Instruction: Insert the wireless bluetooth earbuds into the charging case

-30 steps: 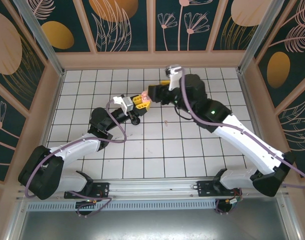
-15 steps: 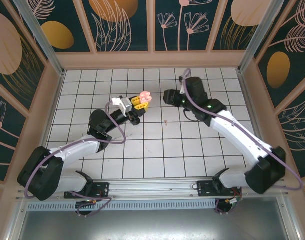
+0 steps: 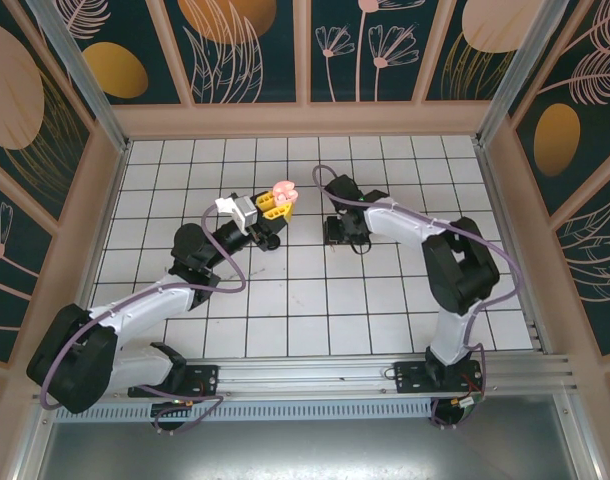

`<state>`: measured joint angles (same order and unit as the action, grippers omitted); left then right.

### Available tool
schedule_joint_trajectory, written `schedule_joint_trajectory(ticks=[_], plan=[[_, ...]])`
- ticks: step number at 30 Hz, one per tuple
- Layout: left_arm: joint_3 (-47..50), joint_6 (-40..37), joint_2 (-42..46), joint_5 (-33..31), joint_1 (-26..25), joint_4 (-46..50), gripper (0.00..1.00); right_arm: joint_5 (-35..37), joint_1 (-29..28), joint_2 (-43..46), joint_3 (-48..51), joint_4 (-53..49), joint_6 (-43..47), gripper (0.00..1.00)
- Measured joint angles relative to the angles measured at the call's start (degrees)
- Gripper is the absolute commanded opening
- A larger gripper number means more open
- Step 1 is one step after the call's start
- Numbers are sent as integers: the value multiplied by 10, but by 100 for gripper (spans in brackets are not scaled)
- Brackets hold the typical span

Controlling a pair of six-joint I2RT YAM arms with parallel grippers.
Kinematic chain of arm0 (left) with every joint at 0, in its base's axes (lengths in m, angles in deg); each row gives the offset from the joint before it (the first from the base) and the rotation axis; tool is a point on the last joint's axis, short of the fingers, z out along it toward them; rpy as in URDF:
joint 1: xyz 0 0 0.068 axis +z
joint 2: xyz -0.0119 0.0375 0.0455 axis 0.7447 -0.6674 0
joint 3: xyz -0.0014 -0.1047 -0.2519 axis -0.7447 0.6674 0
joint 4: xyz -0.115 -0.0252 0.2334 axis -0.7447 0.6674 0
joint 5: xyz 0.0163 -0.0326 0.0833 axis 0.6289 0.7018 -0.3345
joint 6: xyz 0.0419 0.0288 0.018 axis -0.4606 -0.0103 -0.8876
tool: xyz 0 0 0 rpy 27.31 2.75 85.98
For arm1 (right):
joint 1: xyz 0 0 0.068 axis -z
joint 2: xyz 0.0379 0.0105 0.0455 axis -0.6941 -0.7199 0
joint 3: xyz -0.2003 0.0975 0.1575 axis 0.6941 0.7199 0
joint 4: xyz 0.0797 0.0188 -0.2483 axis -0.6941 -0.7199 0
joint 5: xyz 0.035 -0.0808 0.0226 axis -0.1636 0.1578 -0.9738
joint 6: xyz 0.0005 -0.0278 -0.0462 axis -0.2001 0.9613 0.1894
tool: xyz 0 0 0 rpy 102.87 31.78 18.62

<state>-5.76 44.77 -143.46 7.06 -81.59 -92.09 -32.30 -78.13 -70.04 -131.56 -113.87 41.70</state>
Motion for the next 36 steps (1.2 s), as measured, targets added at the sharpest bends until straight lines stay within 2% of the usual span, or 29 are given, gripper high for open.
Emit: schedule_joint_trajectory(ticks=[18,36], plan=[[13,0,10,-2,0,4,0,15,-18,-95,-98,-65,9,41],[21,0,18,-2,0,4,0,33,-33,-125,-112,-74,8,35]])
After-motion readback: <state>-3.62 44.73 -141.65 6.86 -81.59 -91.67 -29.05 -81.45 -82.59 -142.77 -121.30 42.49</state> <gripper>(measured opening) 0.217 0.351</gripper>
